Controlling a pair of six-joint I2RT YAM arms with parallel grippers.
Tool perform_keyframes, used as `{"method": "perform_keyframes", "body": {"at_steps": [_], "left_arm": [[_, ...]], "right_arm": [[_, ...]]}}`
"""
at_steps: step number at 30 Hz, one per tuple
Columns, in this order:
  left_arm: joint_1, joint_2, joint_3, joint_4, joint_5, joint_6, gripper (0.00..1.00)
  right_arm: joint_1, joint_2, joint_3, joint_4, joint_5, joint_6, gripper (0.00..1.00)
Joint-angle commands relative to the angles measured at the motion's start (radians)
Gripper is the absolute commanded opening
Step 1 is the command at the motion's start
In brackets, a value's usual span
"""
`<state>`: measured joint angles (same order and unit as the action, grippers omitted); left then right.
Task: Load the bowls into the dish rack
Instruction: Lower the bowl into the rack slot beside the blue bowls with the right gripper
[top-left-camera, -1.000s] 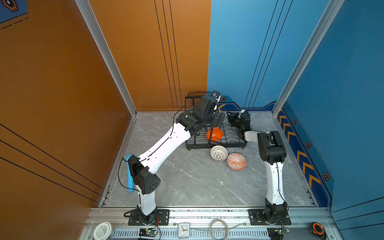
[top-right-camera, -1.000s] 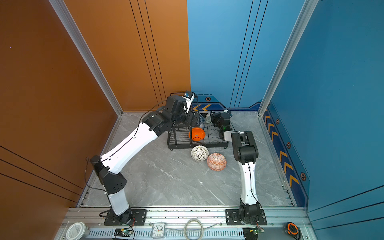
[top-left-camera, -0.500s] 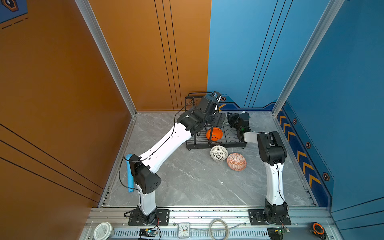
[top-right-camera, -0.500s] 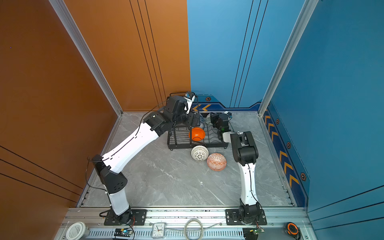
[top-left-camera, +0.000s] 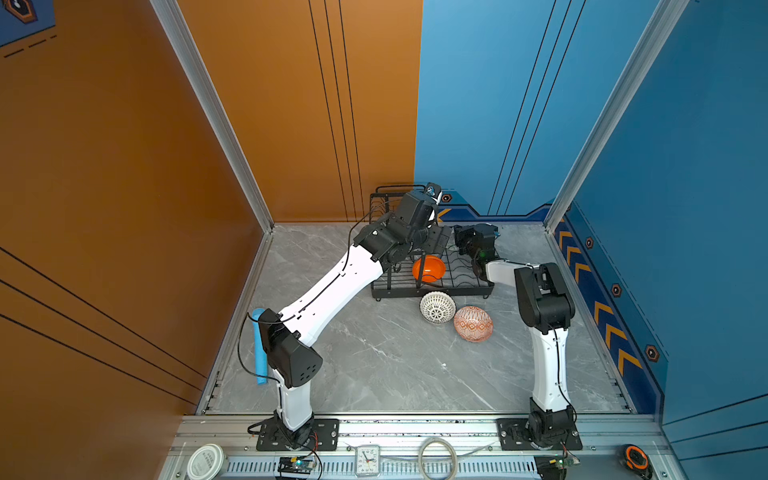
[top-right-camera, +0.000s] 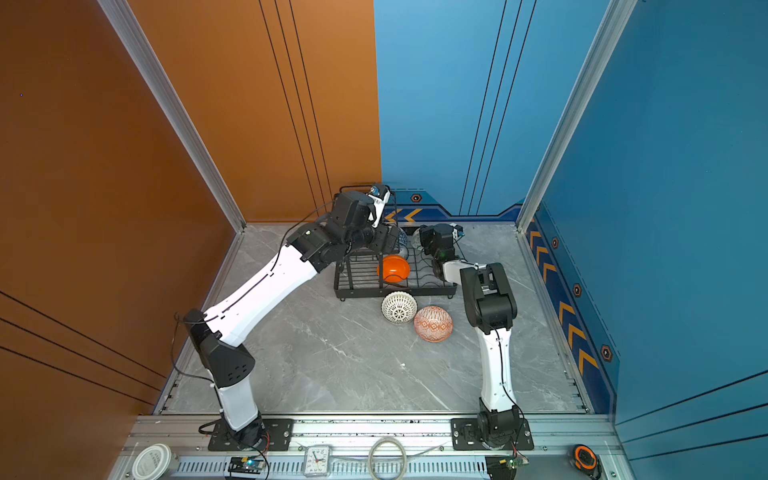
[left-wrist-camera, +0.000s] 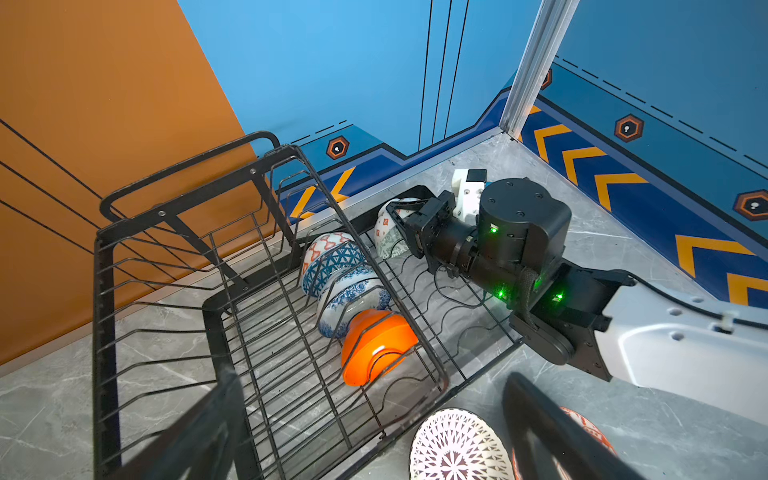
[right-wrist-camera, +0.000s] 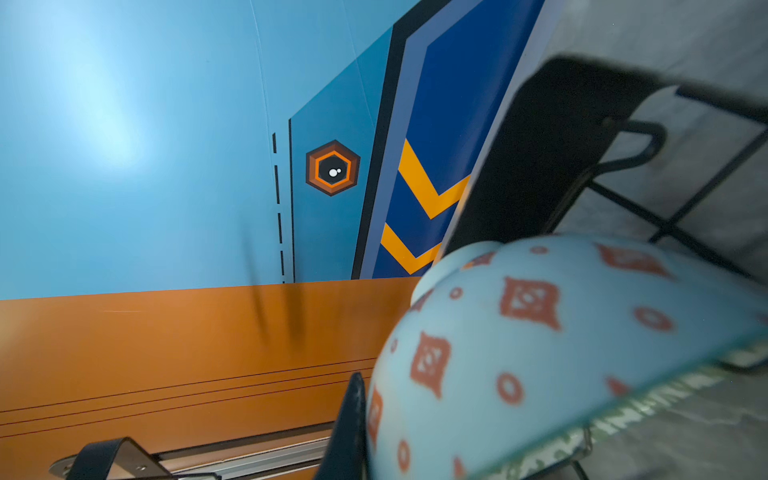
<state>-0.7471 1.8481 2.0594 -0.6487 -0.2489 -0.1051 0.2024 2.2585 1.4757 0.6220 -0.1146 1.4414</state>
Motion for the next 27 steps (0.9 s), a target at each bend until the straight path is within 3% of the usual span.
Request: {"method": "perform_keyframes", "body": {"at_steps": [1, 27], "left_arm": [[-0.005, -0.006, 0.015, -0.017, 0.008, -0.001, 0.98], [-0.001, 0.017, 0.039, -0.017, 0.014, 0.002, 0.98]], "right_arm": [[0.017, -0.023, 0.024, -0.148, -0.030, 0.011, 0.01], [-0.014, 0.041, 0.139, -0.229, -0.092, -0.012, 0.18]]}}
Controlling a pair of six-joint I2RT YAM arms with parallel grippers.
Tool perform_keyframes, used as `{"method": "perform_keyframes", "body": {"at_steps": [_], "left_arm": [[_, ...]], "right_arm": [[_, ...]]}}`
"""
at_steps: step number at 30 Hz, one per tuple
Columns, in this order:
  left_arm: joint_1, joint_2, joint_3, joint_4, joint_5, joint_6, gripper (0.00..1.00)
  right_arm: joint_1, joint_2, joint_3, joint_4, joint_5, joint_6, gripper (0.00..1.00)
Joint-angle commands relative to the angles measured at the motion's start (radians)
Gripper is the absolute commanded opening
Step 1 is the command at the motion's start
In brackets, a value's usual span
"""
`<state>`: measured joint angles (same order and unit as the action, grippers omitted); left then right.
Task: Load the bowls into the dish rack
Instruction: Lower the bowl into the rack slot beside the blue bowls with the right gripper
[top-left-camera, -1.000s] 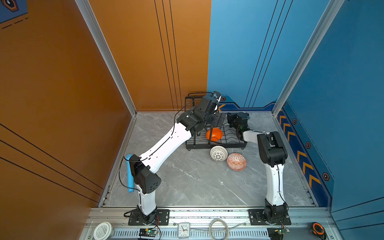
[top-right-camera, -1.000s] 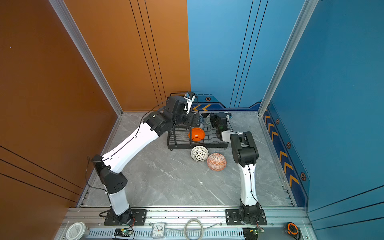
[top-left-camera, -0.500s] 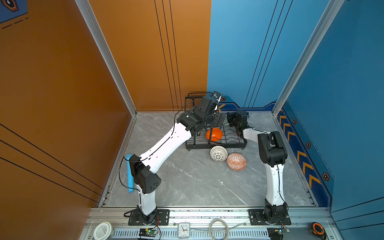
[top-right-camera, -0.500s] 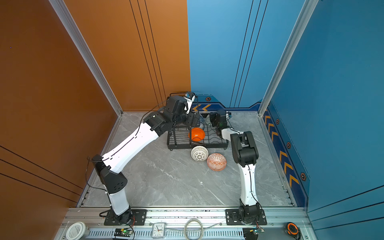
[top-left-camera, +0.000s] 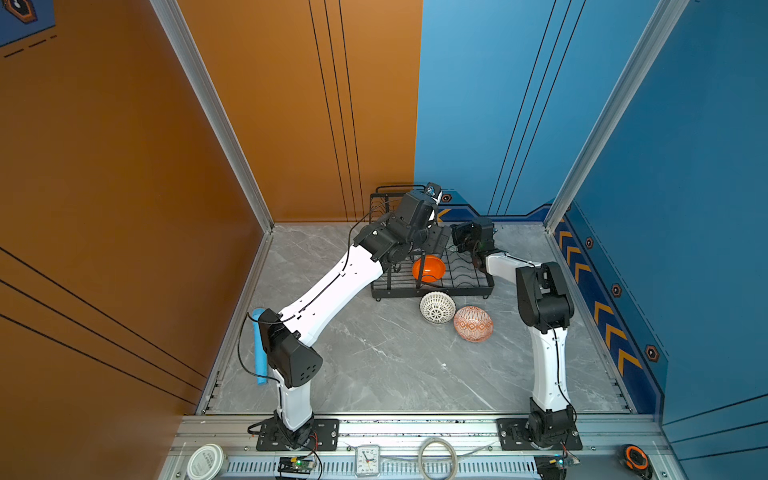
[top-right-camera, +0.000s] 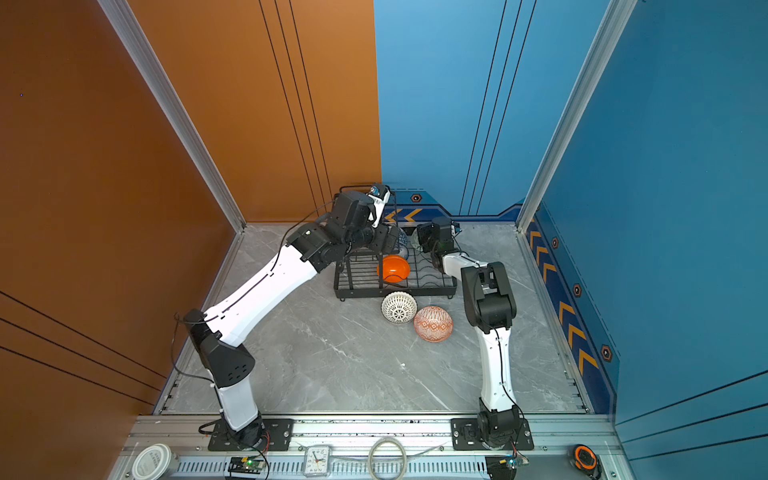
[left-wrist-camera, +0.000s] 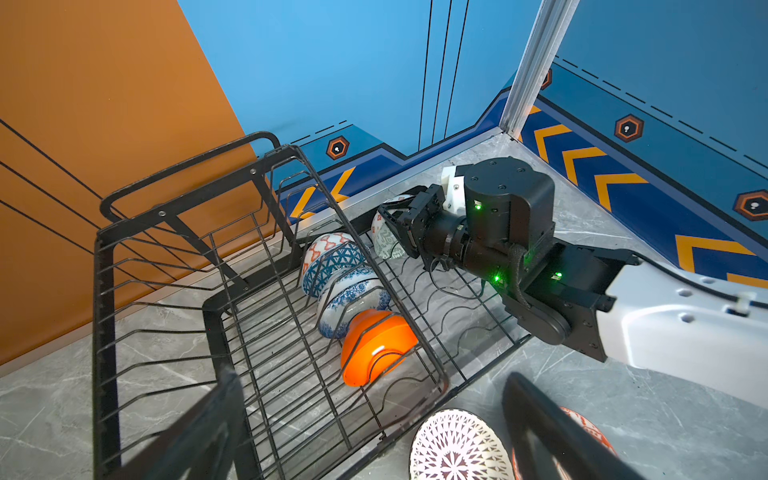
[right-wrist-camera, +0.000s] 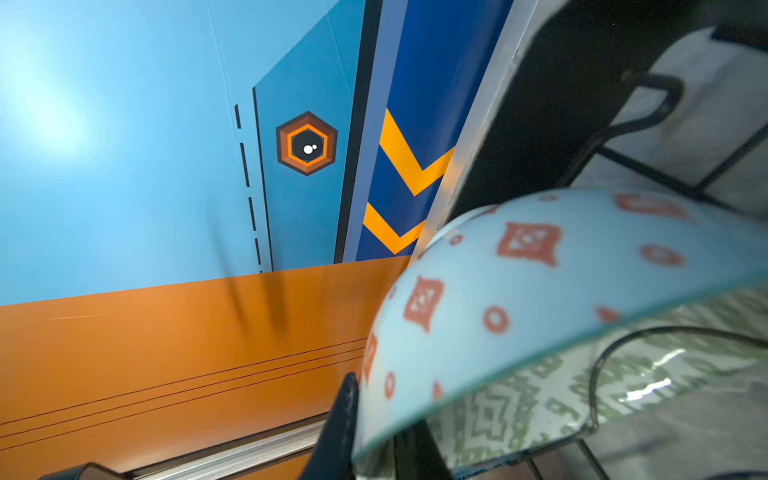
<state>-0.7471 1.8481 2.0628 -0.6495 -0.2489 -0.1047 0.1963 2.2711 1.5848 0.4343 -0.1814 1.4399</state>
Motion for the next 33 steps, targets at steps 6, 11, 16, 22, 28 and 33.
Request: {"method": "perform_keyframes", "body": {"at_steps": [6, 11, 16, 22, 28, 33], "left_arm": [[-0.001, 0.028, 0.050, -0.016, 0.017, 0.003, 0.98], [-0.003, 0.040, 0.070, -0.016, 0.019, 0.000, 0.98], [-0.009, 0.045, 0.079, -0.018, 0.017, 0.000, 0.98], [-0.018, 0.046, 0.083, -0.017, 0.006, -0.001, 0.98], [-0.028, 0.056, 0.096, -0.018, -0.004, -0.004, 0.98], [-0.038, 0.056, 0.099, -0.018, -0.018, -0.006, 0.98]], "right_arm": [[-0.022, 0.024, 0.031, -0.042, -0.032, -0.012, 0.19], [-0.030, 0.019, 0.033, -0.040, -0.041, -0.018, 0.20], [-0.035, 0.015, 0.030, -0.039, -0.052, -0.019, 0.22], [-0.045, 0.006, 0.024, -0.039, -0.063, -0.023, 0.24], [-0.059, -0.010, 0.025, -0.048, -0.088, -0.043, 0.33], [-0.069, -0.027, 0.006, -0.045, -0.102, -0.049, 0.38]]}}
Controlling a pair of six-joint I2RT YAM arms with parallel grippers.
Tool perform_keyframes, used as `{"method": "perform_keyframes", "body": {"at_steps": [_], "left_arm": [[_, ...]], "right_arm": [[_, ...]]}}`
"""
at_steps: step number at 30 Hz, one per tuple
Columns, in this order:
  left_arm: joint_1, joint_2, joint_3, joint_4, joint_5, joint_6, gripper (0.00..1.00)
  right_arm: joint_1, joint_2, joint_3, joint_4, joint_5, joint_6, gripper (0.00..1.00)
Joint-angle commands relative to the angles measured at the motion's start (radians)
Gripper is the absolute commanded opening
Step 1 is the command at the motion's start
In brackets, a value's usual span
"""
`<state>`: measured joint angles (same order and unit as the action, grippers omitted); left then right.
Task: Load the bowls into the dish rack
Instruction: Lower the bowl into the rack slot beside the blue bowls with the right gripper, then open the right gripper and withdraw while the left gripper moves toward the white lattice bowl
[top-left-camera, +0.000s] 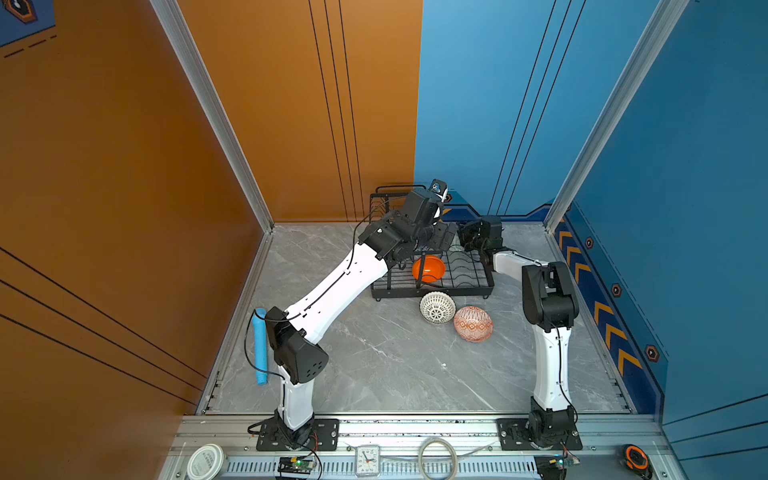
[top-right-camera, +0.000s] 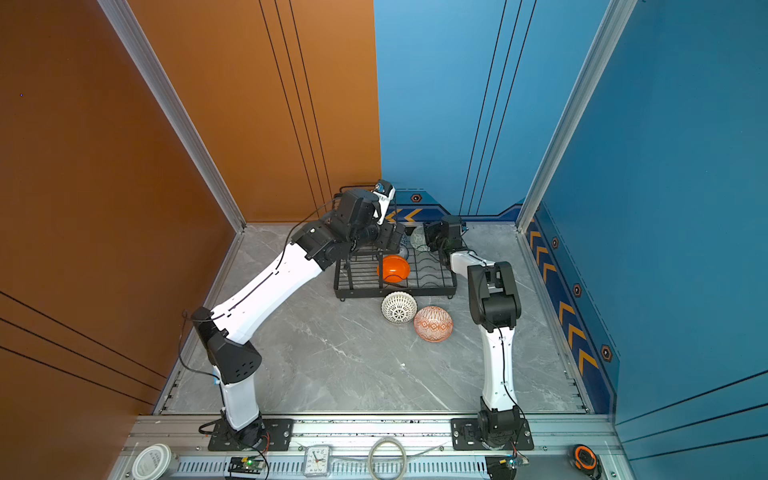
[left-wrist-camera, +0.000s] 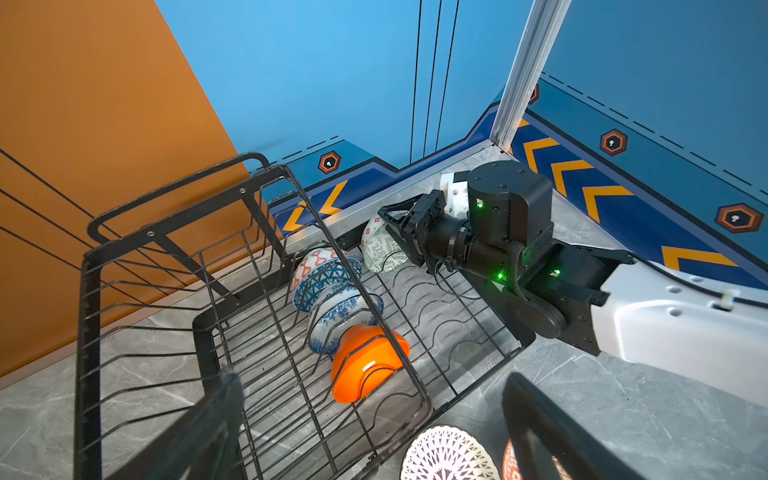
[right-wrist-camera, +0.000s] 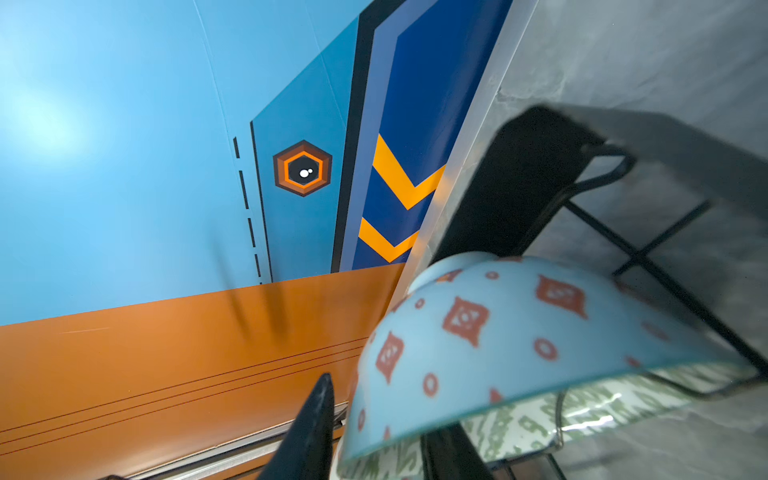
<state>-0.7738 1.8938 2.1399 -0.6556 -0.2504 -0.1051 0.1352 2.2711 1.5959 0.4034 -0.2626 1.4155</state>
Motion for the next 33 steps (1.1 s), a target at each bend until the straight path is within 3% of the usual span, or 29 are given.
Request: {"method": "perform_keyframes", "body": {"at_steps": [1, 7, 11, 23, 28, 33], "left_arm": [[-0.015, 0.011, 0.022, -0.012, -0.019, -0.005, 0.98], [-0.026, 0.008, 0.020, -0.011, -0.036, -0.022, 0.98], [-0.034, 0.002, 0.015, -0.011, -0.047, -0.038, 0.98], [-0.052, -0.078, -0.073, -0.008, -0.130, -0.073, 0.98], [-0.058, -0.152, -0.157, -0.008, -0.181, -0.118, 0.98], [-0.067, -0.238, -0.283, -0.009, -0.228, -0.189, 0.98]], "right_arm": [[-0.009, -0.030, -0.014, -0.008, -0.021, -0.023, 0.40], [-0.011, -0.064, -0.047, 0.003, -0.031, -0.029, 0.44], [-0.013, -0.093, -0.077, 0.009, -0.038, -0.035, 0.53], [-0.014, -0.230, -0.169, -0.011, -0.075, -0.103, 1.00], [-0.014, -0.290, -0.201, -0.050, -0.106, -0.125, 1.00], [-0.014, -0.376, -0.213, -0.159, -0.126, -0.224, 1.00]]}}
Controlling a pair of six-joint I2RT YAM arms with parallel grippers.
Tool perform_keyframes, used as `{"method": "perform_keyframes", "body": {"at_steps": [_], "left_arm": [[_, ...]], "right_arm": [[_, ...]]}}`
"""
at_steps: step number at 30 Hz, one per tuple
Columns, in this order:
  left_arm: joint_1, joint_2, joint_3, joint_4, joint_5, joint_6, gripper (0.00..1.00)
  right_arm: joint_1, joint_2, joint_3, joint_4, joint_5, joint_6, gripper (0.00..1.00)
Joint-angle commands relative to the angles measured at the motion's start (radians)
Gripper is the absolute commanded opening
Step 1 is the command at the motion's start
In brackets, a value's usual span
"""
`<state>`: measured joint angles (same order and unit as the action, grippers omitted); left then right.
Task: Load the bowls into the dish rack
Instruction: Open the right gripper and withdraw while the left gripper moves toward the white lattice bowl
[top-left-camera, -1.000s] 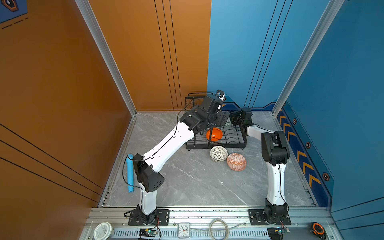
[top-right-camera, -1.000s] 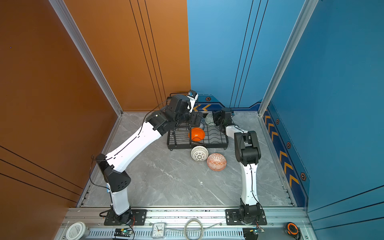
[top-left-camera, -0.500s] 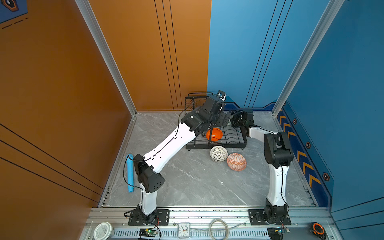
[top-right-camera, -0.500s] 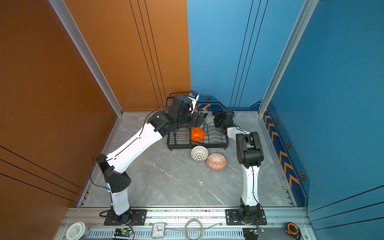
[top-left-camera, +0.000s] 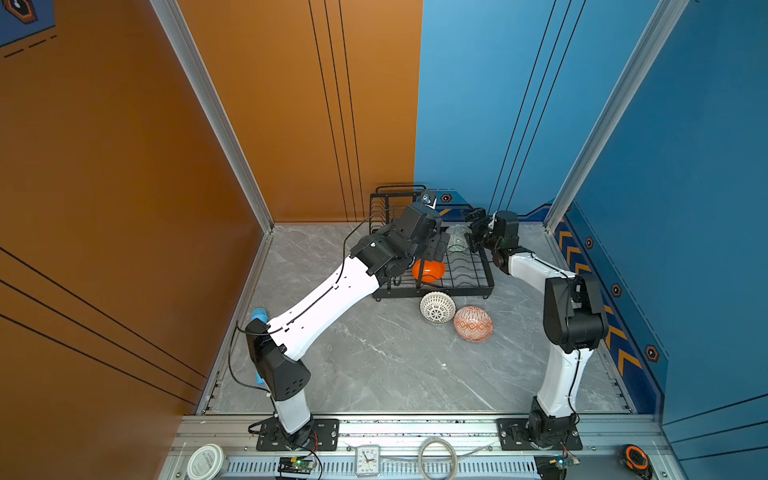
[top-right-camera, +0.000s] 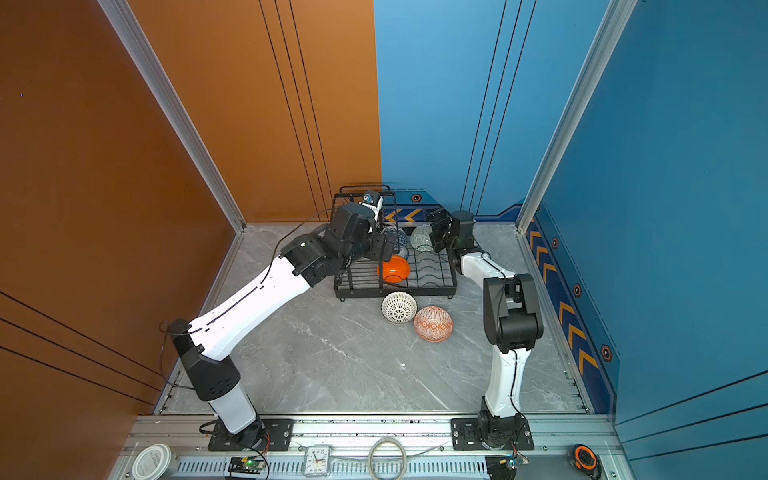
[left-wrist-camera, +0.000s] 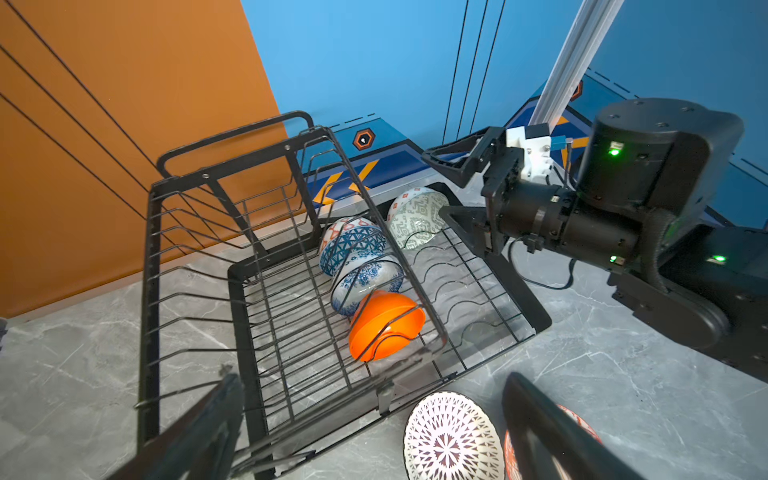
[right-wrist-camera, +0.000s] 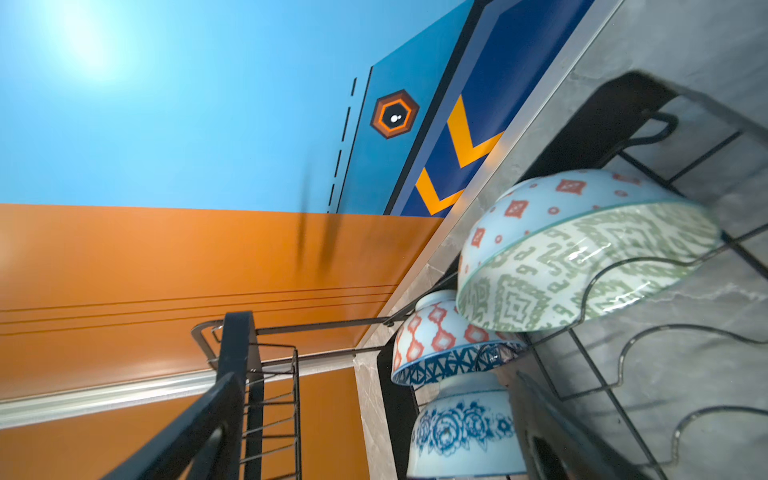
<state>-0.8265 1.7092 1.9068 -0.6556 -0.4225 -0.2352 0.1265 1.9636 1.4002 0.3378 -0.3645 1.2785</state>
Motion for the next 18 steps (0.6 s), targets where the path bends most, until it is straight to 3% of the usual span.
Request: {"method": "perform_keyframes", "body": {"at_steps": [1, 10, 18], "left_arm": [[-0.013, -0.067, -0.072, -0.009, -0.058, -0.079, 0.98], [0.031, -0.242, -0.348, 0.043, 0.008, -0.317, 0.98], [0.050, -0.408, -0.619, 0.084, 0.079, -0.531, 0.98]], "right_arm": [[-0.006, -0.089, -0.021, -0.118, -0.021, -0.108, 1.00], [0.018, -0.281, -0.086, -0.283, 0.007, -0.240, 1.00], [0.114, -0.485, -0.092, -0.653, 0.056, -0.470, 1.00]]}}
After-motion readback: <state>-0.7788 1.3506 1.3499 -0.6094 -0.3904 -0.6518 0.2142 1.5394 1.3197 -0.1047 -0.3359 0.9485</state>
